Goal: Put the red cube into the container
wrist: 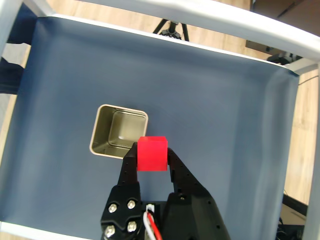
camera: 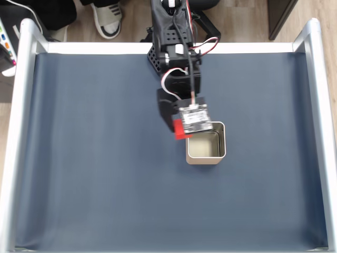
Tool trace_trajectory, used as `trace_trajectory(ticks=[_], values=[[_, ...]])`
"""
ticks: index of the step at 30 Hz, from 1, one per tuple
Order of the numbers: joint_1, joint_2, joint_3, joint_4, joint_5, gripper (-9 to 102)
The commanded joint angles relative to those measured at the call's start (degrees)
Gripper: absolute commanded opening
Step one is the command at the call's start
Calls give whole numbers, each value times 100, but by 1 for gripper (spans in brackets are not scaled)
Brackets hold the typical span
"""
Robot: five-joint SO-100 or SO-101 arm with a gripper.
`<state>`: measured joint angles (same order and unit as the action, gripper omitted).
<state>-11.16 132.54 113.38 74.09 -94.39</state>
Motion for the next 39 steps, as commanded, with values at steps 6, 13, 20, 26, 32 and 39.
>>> trace_trajectory(ticks=[6,13,20,26,32,39], values=[[-914,-466,-211,-378,703,0],[-1063,-914,0,-1151,896,0],[-1081,-1178,378,-1521,844,0],[-1090,-1195,800,-2021,914,0],[-1143,-1274,914,-2197,1002,0],[-1178,-1274,923,-2294,1055,0]])
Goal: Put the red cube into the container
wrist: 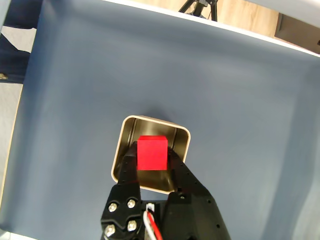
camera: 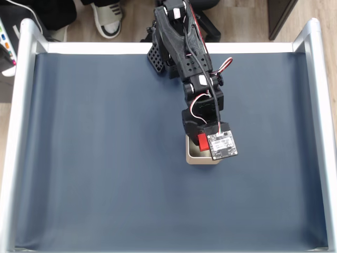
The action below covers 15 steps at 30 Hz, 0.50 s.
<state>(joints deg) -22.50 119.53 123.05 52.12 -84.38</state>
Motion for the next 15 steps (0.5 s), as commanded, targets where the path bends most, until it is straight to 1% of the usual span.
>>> trace_trajectory(ticks=[1,3,6,10,15], values=[[-44,35,-44,-97,53,1],[-44,53,-35,-97,44,2],[-35,79,-35,-105,62,9],[-18,97,-35,-97,53,15],[-18,123,9,-97,53,19]])
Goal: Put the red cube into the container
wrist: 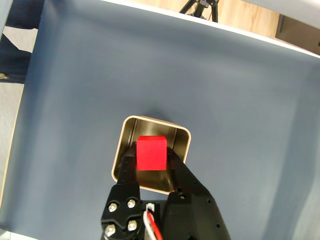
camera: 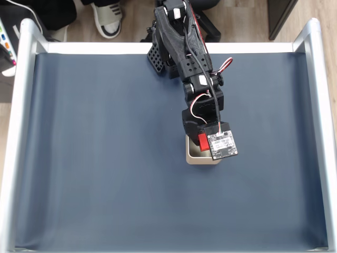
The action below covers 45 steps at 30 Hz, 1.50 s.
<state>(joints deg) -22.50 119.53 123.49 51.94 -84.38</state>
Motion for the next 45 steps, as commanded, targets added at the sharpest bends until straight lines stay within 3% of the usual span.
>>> trace_trajectory(ticks=[1,20,32,45], values=[[-18,132,-26,-79,62,20],[-9,264,70,-105,62,23],[53,738,0,-132,-44,1],[809,2470,246,-97,-633,0]])
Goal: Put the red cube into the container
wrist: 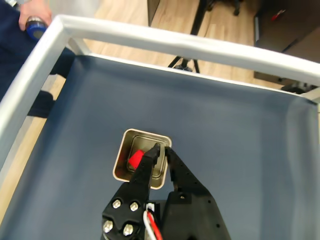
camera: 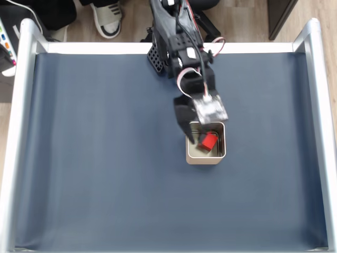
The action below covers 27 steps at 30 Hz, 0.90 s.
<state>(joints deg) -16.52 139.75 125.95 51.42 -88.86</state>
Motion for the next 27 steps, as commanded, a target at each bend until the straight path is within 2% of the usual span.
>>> trace_trajectory(ticks=[1,9,10,13,27], values=[[325,650,132,-53,-255,0],[1125,2663,2030,-492,-554,0],[1266,3454,2909,-571,-571,0],[1274,3999,3437,-571,-510,0],[1318,4983,5036,-729,-343,0]])
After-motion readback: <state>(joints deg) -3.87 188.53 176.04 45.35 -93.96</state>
